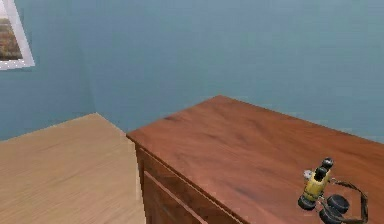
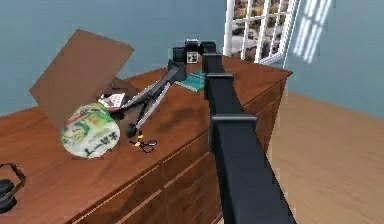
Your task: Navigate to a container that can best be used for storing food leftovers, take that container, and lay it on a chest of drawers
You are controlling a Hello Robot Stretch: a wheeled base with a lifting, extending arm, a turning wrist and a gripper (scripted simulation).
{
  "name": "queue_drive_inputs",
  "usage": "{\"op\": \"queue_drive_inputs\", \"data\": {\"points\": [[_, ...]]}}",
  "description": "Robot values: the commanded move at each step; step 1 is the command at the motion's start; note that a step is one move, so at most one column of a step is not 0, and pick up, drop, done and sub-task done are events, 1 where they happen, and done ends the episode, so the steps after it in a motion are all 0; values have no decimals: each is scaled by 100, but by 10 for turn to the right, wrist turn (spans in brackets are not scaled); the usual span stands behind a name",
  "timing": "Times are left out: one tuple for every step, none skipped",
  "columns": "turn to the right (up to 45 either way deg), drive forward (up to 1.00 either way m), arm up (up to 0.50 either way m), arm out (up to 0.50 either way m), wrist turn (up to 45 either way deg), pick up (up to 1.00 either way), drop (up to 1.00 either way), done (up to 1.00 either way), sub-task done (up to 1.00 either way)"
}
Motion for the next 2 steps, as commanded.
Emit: {"op": "queue_drive_inputs", "data": {"points": [[0, 0, 0, 0, 450, 0, 0, 0, 0], [0, 0, 0, 0, 150, 0, 0, 0, 0]]}}
